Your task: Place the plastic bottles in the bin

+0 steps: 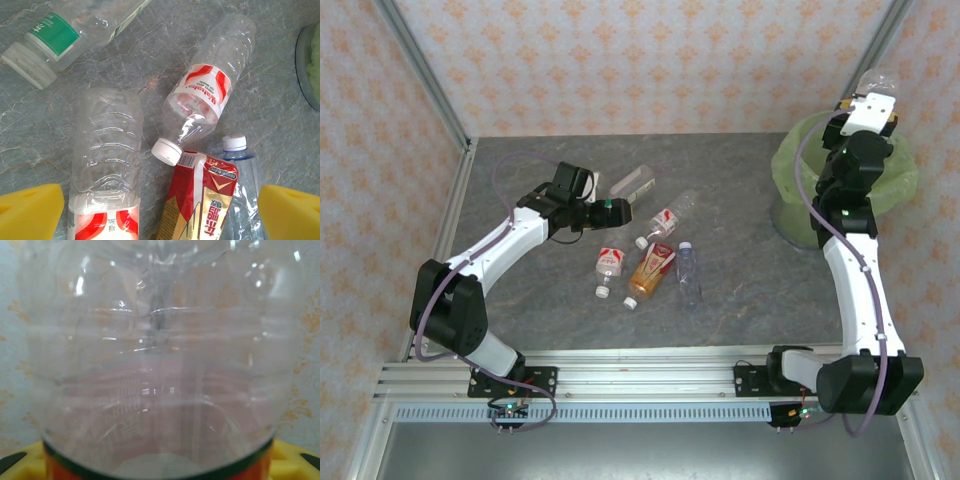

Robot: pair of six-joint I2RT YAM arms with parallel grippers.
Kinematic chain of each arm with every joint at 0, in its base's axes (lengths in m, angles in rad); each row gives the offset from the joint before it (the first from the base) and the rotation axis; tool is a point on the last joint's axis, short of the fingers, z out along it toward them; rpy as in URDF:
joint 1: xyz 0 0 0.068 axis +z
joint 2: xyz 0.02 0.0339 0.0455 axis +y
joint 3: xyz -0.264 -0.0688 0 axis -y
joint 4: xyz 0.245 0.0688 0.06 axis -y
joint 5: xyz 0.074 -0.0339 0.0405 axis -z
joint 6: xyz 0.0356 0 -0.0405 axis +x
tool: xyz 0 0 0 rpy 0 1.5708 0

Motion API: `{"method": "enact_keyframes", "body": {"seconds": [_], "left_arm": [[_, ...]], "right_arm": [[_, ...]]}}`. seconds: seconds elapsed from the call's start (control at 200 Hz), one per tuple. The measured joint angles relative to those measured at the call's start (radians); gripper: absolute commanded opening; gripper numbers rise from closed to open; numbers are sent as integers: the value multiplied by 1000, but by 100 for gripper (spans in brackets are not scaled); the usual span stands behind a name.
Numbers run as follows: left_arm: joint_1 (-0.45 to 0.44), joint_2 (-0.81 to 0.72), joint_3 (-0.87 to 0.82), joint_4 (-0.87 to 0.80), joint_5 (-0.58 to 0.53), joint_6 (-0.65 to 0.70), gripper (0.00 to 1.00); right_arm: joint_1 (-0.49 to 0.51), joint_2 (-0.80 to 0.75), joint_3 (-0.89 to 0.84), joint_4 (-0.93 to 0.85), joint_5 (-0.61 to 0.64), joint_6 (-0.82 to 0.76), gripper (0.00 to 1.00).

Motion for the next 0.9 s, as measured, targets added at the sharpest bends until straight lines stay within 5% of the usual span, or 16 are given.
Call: {"method": "enact_keyframes", "body": {"seconds": [0.616, 0.896], "left_arm": [[0, 0, 0, 0, 1, 0, 100], [0, 0, 0, -1, 4, -1, 100]], "right_arm": [[-186, 148, -38, -17, -17, 64, 60], [-187, 263, -3, -114, 1, 77, 81]]}}
